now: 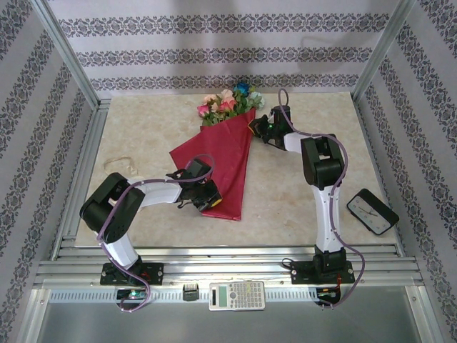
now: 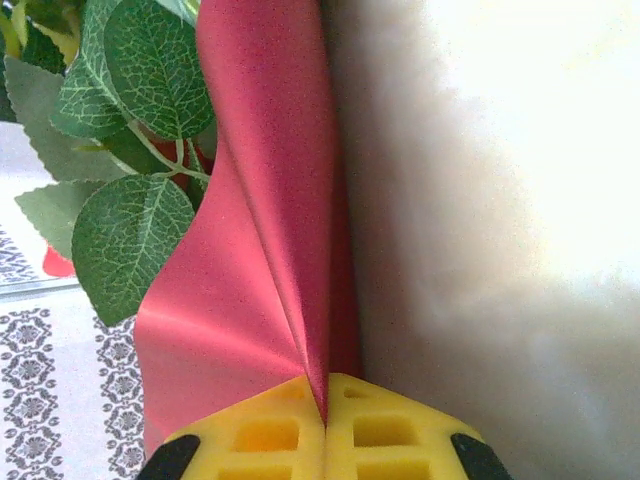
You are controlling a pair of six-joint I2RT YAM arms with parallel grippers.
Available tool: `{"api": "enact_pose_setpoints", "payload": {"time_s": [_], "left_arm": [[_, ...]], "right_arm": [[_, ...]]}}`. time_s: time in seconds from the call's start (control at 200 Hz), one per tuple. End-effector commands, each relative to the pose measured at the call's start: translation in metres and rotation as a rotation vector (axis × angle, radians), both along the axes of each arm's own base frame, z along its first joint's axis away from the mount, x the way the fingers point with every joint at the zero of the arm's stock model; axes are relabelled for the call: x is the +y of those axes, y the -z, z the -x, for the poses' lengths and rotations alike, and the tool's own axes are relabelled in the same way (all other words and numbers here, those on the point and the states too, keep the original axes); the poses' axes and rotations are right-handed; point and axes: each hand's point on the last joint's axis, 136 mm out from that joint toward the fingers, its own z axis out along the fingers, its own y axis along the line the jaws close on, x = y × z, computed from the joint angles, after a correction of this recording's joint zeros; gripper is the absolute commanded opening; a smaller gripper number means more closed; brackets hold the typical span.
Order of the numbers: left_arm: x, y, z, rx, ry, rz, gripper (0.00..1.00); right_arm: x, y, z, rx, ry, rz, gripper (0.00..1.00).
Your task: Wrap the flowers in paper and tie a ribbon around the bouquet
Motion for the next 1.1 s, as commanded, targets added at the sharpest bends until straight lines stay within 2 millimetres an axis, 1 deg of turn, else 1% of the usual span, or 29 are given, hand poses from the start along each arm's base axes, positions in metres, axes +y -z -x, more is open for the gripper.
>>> {"api": "enact_pose_setpoints", "payload": {"time_s": [0.0, 0.03, 0.08, 0.145, 0.18, 0.21, 0.225, 0.23, 0.35, 0.37, 0.39, 0.425, 0.46, 0.5, 0.624, 0.639, 0.664, 0.684, 0.714, 0.754, 0.779, 0.824, 0.894, 0.959, 1.034, 1.039, 1.064, 1.079, 1.099], "left_arm": [[0.031, 0.042, 0.036, 0.167, -0.001, -0.144, 0.06], [0.031, 0.043, 0.037, 0.169, -0.001, -0.144, 0.06], [0.031, 0.043, 0.036, 0.169, 0.000, -0.143, 0.06], [0.032, 0.043, 0.037, 0.170, 0.002, -0.143, 0.06], [0.032, 0.044, 0.037, 0.173, 0.000, -0.144, 0.06], [0.032, 0.044, 0.037, 0.174, 0.001, -0.143, 0.06], [0.032, 0.044, 0.038, 0.177, 0.001, -0.143, 0.06], [0.032, 0.044, 0.037, 0.177, 0.000, -0.143, 0.06], [0.033, 0.044, 0.037, 0.175, 0.000, -0.141, 0.06], [0.033, 0.044, 0.037, 0.176, 0.000, -0.140, 0.06], [0.032, 0.044, 0.036, 0.174, 0.000, -0.139, 0.06], [0.032, 0.044, 0.036, 0.175, -0.001, -0.137, 0.06], [0.031, 0.044, 0.035, 0.174, -0.002, -0.135, 0.06], [0.031, 0.044, 0.035, 0.174, -0.003, -0.132, 0.06], [0.028, 0.043, 0.032, 0.167, 0.000, -0.126, 0.06], [0.029, 0.043, 0.032, 0.168, 0.000, -0.126, 0.06], [0.028, 0.042, 0.031, 0.164, 0.001, -0.125, 0.06], [0.028, 0.042, 0.031, 0.166, -0.001, -0.125, 0.06], [0.028, 0.042, 0.030, 0.165, -0.003, -0.125, 0.06], [0.028, 0.042, 0.030, 0.164, -0.003, -0.124, 0.06], [0.028, 0.042, 0.030, 0.165, -0.003, -0.124, 0.06], [0.028, 0.042, 0.030, 0.165, -0.001, -0.123, 0.06], [0.028, 0.042, 0.030, 0.164, -0.001, -0.124, 0.06], [0.028, 0.041, 0.029, 0.161, 0.000, -0.124, 0.06], [0.028, 0.041, 0.028, 0.157, -0.001, -0.121, 0.06], [0.028, 0.041, 0.028, 0.157, -0.001, -0.122, 0.06], [0.028, 0.040, 0.026, 0.152, -0.002, -0.120, 0.06], [0.028, 0.040, 0.026, 0.152, -0.002, -0.120, 0.06], [0.028, 0.040, 0.026, 0.151, -0.002, -0.119, 0.06]], "right_arm": [[-0.016, -0.011, -0.026, -0.053, 0.069, 0.010, 0.26], [-0.016, -0.010, -0.029, -0.055, 0.074, 0.009, 0.30], [-0.016, -0.009, -0.033, -0.055, 0.078, 0.007, 0.32], [-0.017, -0.009, -0.040, -0.058, 0.084, -0.001, 0.26], [-0.017, -0.008, -0.043, -0.059, 0.087, -0.006, 0.19], [-0.017, -0.008, -0.046, -0.063, 0.087, -0.010, 0.08], [-0.017, -0.008, -0.047, -0.064, 0.087, -0.010, 0.01], [-0.017, -0.008, -0.047, -0.064, 0.086, -0.010, 0.00], [-0.016, -0.012, -0.056, -0.081, 0.087, -0.014, 0.00], [-0.015, -0.013, -0.057, -0.082, 0.087, -0.015, 0.08], [-0.015, -0.013, -0.057, -0.081, 0.087, -0.015, 0.14], [-0.015, -0.014, -0.059, -0.082, 0.083, -0.015, 0.16], [-0.014, -0.014, -0.060, -0.082, 0.082, -0.015, 0.12], [-0.014, -0.014, -0.061, -0.082, 0.083, -0.014, 0.00], [-0.018, -0.018, -0.062, -0.092, 0.088, -0.009, 0.00], [-0.018, -0.019, -0.063, -0.095, 0.085, -0.008, 0.06], [-0.018, -0.020, -0.063, -0.096, 0.081, -0.007, 0.20], [-0.018, -0.020, -0.063, -0.096, 0.078, -0.005, 0.27], [-0.017, -0.022, -0.063, -0.099, 0.072, -0.002, 0.29], [-0.017, -0.024, -0.064, -0.103, 0.068, 0.001, 0.28], [-0.016, -0.025, -0.064, -0.105, 0.065, -0.002, 0.26], [-0.016, -0.025, -0.065, -0.106, 0.064, -0.006, 0.19], [-0.015, -0.024, -0.067, -0.104, 0.065, -0.009, 0.00], [-0.017, -0.022, -0.065, -0.098, 0.074, -0.004, 0.00], [-0.019, -0.025, -0.063, -0.106, 0.077, -0.002, 0.00], [-0.020, -0.026, -0.063, -0.107, 0.076, -0.002, 0.01], [-0.020, -0.028, -0.063, -0.111, 0.074, 0.001, 0.12], [-0.020, -0.031, -0.062, -0.114, 0.073, 0.003, 0.23], [-0.022, -0.032, -0.061, -0.112, 0.074, 0.010, 0.32]]}}
